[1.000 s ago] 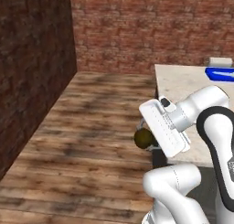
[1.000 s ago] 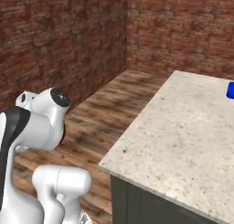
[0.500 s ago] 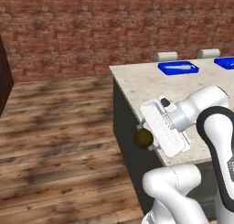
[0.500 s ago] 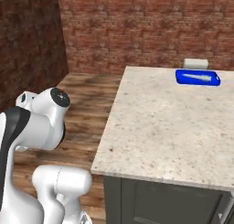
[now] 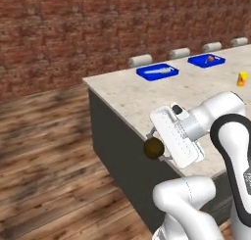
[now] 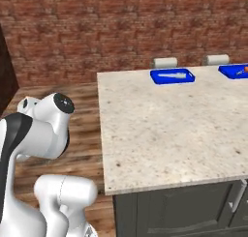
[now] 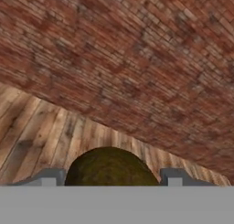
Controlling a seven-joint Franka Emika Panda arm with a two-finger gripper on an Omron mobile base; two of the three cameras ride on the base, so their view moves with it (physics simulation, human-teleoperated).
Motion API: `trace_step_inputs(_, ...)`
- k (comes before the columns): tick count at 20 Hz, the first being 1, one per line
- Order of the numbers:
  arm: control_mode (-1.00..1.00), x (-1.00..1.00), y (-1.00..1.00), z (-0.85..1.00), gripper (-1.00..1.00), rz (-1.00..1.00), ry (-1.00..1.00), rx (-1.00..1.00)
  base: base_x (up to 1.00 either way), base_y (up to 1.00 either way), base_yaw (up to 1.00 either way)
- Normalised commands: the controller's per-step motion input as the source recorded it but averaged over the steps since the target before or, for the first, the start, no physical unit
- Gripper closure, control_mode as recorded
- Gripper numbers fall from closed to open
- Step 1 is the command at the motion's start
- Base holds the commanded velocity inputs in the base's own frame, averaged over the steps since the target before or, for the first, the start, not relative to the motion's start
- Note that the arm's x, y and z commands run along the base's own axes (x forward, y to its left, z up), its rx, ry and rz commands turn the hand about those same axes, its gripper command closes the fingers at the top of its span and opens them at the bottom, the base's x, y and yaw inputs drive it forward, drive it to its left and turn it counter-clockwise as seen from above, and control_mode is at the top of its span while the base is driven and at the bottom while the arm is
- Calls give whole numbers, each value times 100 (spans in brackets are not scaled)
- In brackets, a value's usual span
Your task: Gather the avocado and squash from the fridge and place them on a tray on the dining counter. Then gather the chicken drumsticks from the fridge and place them on the other tray.
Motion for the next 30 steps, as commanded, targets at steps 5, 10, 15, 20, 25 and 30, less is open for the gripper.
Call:
trace_step_inputs(5,100,0,0,0,100,0,0,0,43,78,-44)
trace_step_inputs(10,100,0,0,0,100,0,0,0,48,83,-42)
trace_step_inputs(15,100,0,0,0,100,0,0,0,43,90,-40)
trace_step_inputs(20,100,0,0,0,100,0,0,0,36,99,-36)
trace_step_inputs(25,100,0,0,0,100,0,0,0,35,100,-34)
trace_step_inputs(30,100,0,0,0,100,0,0,0,34,100,-34)
